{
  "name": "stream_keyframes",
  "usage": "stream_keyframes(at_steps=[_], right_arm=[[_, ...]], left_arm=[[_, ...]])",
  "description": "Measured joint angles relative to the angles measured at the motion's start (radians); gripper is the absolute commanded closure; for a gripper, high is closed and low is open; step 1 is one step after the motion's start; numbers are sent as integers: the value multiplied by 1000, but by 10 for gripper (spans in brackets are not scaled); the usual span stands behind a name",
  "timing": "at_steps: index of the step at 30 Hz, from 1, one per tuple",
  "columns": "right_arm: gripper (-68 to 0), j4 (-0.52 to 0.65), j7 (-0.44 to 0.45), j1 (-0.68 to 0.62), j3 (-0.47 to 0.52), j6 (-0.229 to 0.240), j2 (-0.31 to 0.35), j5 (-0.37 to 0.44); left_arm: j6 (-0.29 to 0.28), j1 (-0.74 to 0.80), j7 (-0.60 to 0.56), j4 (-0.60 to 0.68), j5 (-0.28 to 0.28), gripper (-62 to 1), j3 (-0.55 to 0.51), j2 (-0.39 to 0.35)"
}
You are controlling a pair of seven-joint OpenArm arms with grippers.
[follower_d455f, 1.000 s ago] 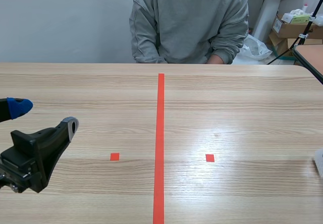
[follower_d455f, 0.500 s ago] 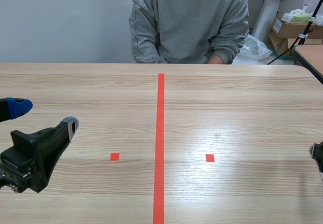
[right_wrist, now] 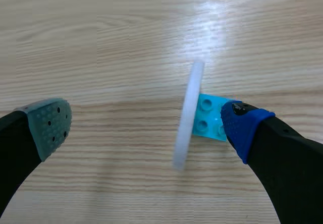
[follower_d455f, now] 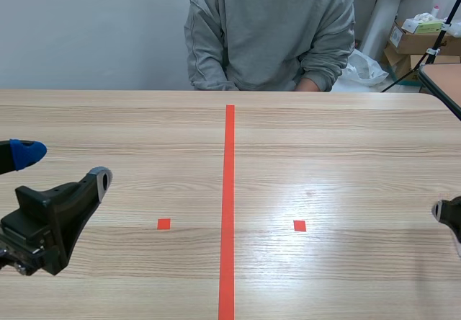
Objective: Do the leaf sorting experiment
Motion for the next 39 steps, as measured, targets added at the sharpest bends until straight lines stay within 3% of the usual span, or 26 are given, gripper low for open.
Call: stream_keyframes(at_steps=[9,13,20,27,32,35,39], right_arm=[[-611,186,-50,-5,14,12,48,9],[-679,317,-51,-4,14,11,48,-55],[-679,486,-16,-4,-10,6,78,-100],[-679,547,-2,-4,-172,-11,95,-140],[-679,578,42,-4,-357,-90,95,-239],[-679,612,100,-7,-453,-127,95,-280],[-679,654,237,-7,-529,-139,95,-243]], left_arm=[[0,0,0,0,0,-572,0,0],[0,0,0,0,0,-572,0,0],[0,0,0,0,0,-572,0,0],[0,0,0,0,0,-572,0,0],[0,0,0,0,0,-572,0,0],[0,0,0,0,0,-572,0,0],[0,0,0,0,0,-572,0,0]])
